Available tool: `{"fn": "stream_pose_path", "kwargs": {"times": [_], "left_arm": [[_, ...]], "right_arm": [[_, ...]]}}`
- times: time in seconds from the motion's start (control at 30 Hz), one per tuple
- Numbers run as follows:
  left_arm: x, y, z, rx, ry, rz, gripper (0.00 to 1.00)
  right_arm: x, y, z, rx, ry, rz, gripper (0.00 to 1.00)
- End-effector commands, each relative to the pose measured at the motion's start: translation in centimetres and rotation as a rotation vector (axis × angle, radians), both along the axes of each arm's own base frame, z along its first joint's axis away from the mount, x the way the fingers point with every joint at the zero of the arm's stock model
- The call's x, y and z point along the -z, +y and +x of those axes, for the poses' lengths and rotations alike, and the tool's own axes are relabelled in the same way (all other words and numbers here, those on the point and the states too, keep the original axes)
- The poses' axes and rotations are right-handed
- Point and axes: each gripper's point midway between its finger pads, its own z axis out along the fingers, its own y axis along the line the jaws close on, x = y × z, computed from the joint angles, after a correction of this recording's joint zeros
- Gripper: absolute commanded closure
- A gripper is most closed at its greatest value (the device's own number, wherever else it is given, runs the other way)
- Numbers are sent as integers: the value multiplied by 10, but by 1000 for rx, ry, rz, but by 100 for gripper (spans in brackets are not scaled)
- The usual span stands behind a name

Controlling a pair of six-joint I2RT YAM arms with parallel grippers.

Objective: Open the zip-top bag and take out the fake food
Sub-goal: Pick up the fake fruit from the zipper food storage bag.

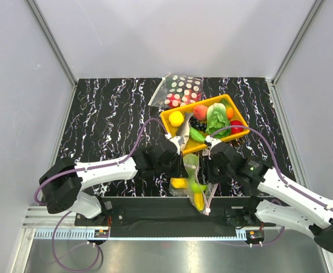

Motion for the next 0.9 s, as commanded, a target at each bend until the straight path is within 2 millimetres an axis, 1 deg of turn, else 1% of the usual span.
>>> {"fn": "stream_pose_path", "kwargs": {"times": [0.0,0.27,0.4,0.5,0.6,0.77,0.87], "left_arm": [[-25,-12,4,8,-35,-97,100],[-23,-14,6,16,-22,-101,100],[-25,-16,5,22,-18,-114,100],[-25,-17,5,27,-13,-123,100],[-25,-17,5,29,-8,-128,100],[-25,-18,6,39,1,-136,100],[-23,-19,8,37,7,-136,100]], "right_arm": [[6,-5,-1,15,-16,-5,45],[11,-5,-2,-3,-4,-23,41],[18,-1,1,-14,-1,-46,40],[25,-3,5,-4,-7,-75,40],[31,-4,5,-5,1,-96,38],[34,4,9,-18,-10,-89,36],[35,8,6,-44,-7,-89,34]]}}
